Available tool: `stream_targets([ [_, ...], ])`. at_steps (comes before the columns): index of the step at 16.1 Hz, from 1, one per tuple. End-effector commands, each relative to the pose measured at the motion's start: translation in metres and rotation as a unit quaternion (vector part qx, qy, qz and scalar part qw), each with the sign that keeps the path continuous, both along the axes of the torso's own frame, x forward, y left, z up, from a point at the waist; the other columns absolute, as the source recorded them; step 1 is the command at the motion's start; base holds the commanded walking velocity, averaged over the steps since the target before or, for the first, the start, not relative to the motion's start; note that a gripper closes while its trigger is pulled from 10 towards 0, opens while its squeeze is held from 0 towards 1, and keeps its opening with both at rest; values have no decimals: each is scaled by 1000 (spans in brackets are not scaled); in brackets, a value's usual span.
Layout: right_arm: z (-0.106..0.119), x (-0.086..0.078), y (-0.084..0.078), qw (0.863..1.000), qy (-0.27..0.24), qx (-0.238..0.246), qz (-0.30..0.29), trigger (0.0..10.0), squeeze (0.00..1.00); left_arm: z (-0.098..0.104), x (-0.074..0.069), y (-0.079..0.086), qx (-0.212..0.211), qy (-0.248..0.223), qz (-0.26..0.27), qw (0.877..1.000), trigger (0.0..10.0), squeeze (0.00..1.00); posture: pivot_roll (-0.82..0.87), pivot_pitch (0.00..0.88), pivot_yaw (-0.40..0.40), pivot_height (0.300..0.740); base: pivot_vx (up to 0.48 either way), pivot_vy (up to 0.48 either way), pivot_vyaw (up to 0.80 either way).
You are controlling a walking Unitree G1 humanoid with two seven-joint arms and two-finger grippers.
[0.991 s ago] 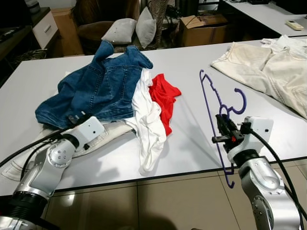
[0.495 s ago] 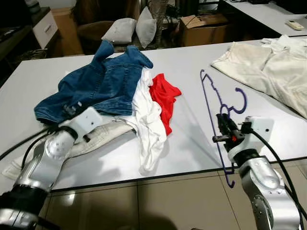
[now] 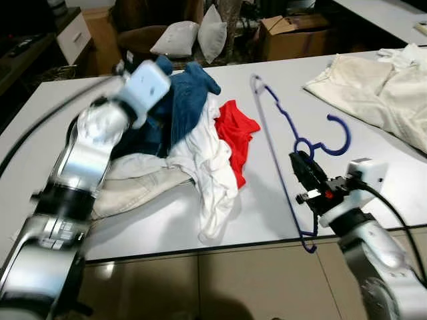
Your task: Hang hanger
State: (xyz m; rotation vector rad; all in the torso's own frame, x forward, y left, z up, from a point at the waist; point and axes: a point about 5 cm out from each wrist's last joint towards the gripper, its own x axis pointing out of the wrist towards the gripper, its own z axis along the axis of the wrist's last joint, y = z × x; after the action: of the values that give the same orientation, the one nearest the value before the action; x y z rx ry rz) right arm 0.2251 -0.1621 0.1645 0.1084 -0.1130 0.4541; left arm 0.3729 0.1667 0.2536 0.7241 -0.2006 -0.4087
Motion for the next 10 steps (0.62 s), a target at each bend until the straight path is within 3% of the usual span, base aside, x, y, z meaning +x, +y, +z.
stream_targets([
  [1, 11, -7, 2, 999, -23, 16, 38, 10000, 0, 13, 5, 4, -12, -4, 7, 1000, 0, 0, 37, 0, 112, 740, 0, 0, 0],
  [3, 18, -17, 2, 995, -23, 32, 87, 10000, 0, 27, 12, 1, -23, -11, 10, 1000, 0, 0, 34, 0, 110, 740, 0, 0, 0],
  [6, 16, -33, 3, 986, 9, 2, 167, 10000, 0, 45, 23, 3, -23, -19, 24, 999, 0, 0, 23, 0, 113, 740, 0, 0, 0],
  [10, -2, -29, 11, 977, 75, -38, 193, 10000, 0, 64, 25, -7, -40, -26, -4, 999, 0, 0, 21, 0, 113, 740, 0, 0, 0],
])
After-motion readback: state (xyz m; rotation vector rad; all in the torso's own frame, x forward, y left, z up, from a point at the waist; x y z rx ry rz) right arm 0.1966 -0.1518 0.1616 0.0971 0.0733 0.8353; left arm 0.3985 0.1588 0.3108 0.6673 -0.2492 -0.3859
